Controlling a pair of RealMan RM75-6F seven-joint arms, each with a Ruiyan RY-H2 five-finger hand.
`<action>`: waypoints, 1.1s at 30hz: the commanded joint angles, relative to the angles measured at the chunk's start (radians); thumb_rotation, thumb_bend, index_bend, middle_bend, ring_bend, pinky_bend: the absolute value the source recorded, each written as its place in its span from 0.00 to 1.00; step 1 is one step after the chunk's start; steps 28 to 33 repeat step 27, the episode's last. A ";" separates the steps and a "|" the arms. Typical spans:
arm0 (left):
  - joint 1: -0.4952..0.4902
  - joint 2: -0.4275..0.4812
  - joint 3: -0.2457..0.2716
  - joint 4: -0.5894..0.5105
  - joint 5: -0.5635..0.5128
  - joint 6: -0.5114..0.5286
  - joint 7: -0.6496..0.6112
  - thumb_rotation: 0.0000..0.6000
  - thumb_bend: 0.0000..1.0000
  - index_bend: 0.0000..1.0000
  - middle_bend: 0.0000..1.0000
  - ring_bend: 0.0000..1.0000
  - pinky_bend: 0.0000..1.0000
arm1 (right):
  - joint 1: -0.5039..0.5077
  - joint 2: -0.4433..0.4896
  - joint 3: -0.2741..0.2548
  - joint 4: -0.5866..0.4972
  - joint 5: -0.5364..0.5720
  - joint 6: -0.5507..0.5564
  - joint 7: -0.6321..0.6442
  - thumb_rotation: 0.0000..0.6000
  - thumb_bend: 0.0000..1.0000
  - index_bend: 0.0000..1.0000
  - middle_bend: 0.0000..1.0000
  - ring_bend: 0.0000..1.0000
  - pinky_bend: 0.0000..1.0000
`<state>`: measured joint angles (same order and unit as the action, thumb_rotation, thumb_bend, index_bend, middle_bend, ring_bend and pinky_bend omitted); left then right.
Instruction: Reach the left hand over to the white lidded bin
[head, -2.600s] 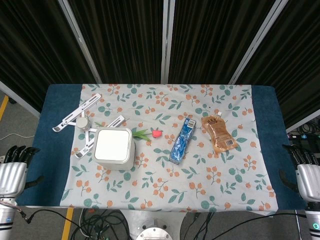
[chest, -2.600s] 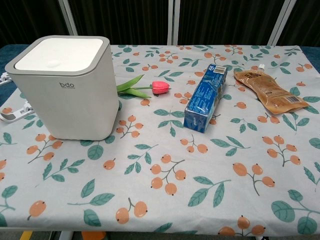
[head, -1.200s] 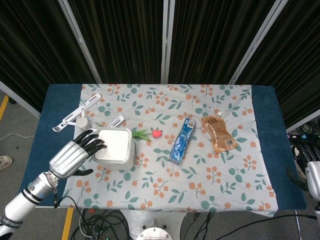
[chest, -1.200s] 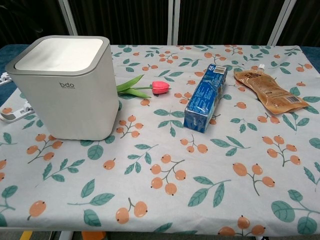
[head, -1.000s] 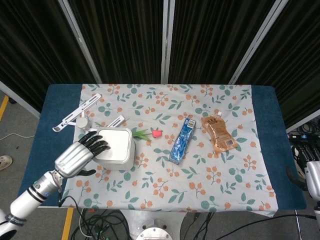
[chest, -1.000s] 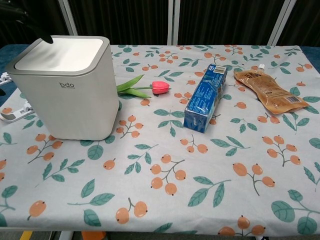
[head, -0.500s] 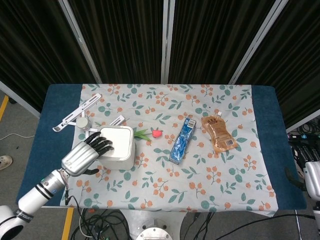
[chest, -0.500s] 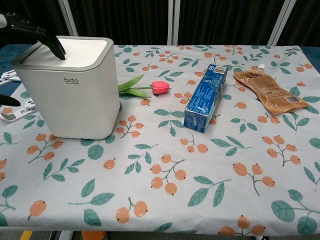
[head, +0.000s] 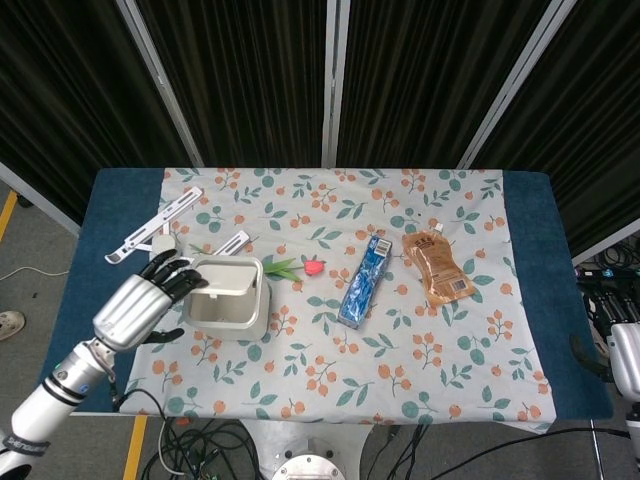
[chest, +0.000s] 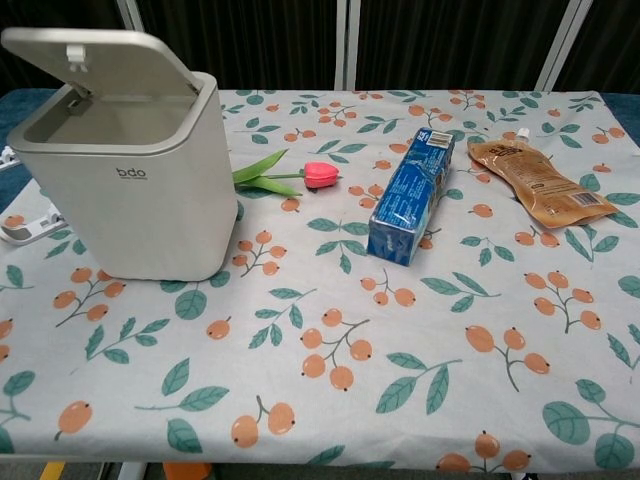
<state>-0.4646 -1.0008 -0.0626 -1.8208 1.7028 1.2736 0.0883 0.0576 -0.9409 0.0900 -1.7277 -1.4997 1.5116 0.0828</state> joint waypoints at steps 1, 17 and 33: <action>0.039 0.027 -0.027 0.000 -0.031 0.069 -0.027 1.00 0.08 0.23 0.24 0.16 0.10 | 0.000 -0.002 0.001 0.003 0.002 0.000 0.001 1.00 0.28 0.14 0.16 0.12 0.12; 0.281 0.038 0.014 0.083 -0.324 0.217 -0.021 0.98 0.08 0.21 0.22 0.16 0.10 | 0.002 -0.011 -0.004 0.018 0.002 -0.010 0.017 1.00 0.28 0.14 0.16 0.12 0.12; 0.397 -0.073 0.052 0.132 -0.384 0.279 -0.008 0.97 0.09 0.21 0.22 0.16 0.10 | 0.008 -0.037 -0.008 0.033 -0.009 -0.014 0.034 1.00 0.28 0.14 0.16 0.12 0.12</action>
